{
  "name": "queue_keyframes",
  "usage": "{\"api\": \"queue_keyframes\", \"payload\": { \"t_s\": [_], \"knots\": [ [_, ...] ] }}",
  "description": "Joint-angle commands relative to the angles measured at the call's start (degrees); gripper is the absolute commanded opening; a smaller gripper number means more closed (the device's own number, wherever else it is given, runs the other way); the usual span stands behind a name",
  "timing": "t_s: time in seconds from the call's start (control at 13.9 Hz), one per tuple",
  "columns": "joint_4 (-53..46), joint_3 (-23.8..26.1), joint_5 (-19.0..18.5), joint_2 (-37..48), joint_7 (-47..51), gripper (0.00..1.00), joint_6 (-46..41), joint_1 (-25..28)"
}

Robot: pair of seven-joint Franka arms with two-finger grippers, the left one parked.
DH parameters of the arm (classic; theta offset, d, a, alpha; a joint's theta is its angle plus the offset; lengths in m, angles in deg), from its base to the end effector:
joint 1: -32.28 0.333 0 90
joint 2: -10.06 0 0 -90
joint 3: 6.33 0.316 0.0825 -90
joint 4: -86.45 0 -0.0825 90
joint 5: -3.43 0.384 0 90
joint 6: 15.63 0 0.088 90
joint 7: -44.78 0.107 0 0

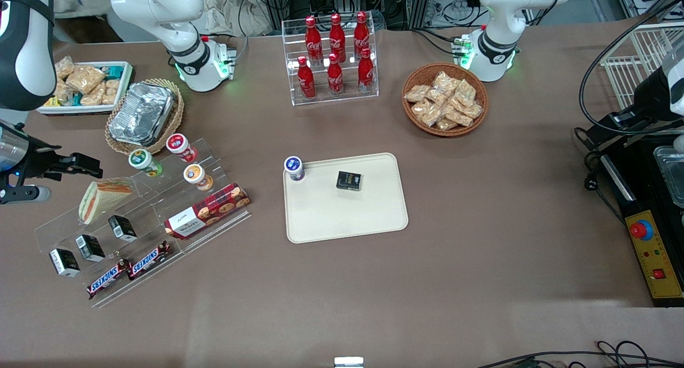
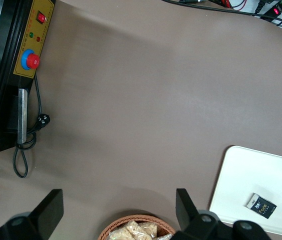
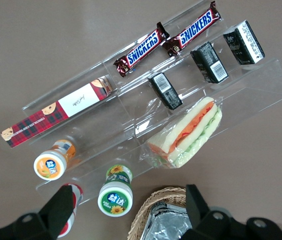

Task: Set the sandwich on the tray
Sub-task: 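Move the right gripper over the wrapped sandwich in the acrylic rack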

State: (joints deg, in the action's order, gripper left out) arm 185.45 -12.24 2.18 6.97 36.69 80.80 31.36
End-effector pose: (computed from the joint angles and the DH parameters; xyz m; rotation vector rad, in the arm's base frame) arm 0.5650 -0.0686 0.5294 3.1233 0.0396 -0.1582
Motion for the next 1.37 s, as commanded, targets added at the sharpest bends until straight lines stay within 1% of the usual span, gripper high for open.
{"api": "queue_keyframes", "payload": {
  "t_s": [0.0,0.79,0.86,1.08,1.22,1.29],
  "knots": [
    [-1.3,0.1,-0.6,-0.8,0.0,1.00,-0.3,-0.2],
    [-0.7,0.0,-0.2,-0.2,1.2,1.00,-0.9,-0.3],
    [-0.5,0.0,-0.2,-0.1,2.7,1.00,-1.0,-0.3],
    [0.3,0.0,-0.1,0.8,11.2,1.00,-0.6,-0.8],
    [0.0,0.0,0.0,0.6,13.5,1.00,0.6,-2.0],
    [-0.1,0.0,1.1,0.3,14.9,1.00,1.4,-2.6]
  ]
}}
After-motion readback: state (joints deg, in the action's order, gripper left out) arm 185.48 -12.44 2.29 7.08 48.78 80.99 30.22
